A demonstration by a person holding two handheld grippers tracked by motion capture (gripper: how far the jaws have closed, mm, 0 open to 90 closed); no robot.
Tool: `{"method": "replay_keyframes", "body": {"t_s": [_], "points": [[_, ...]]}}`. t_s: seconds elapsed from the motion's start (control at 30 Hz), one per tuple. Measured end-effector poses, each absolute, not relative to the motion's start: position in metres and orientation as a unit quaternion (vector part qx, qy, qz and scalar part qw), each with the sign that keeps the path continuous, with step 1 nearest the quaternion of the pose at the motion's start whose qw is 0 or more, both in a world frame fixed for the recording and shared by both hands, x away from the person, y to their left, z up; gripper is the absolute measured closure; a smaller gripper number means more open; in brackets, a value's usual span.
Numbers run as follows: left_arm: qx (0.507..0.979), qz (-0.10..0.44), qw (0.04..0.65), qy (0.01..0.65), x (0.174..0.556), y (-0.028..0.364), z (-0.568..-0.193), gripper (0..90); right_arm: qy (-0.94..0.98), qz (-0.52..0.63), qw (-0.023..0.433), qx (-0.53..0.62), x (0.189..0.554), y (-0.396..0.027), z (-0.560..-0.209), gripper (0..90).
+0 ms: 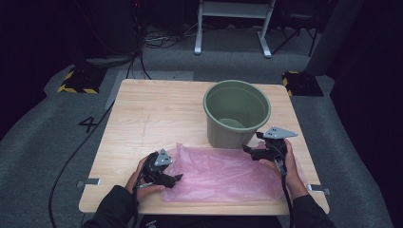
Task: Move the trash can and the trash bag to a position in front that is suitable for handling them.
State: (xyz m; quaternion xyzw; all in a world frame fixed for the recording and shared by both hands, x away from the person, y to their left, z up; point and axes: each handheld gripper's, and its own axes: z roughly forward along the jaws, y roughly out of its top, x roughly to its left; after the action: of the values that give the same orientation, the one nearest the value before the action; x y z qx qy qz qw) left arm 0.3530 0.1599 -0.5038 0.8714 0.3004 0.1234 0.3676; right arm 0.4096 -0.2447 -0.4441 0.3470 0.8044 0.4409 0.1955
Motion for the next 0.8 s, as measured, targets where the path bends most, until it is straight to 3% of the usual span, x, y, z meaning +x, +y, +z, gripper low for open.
{"method": "replay_keyframes", "body": {"t_s": [0.8], "points": [[0.871, 0.125, 0.367, 0.303, 0.357, 0.161, -0.504, 15.6, 0.802, 0.406, 0.225, 0.376, 0.451, -0.194, -0.446, 20.4]]}}
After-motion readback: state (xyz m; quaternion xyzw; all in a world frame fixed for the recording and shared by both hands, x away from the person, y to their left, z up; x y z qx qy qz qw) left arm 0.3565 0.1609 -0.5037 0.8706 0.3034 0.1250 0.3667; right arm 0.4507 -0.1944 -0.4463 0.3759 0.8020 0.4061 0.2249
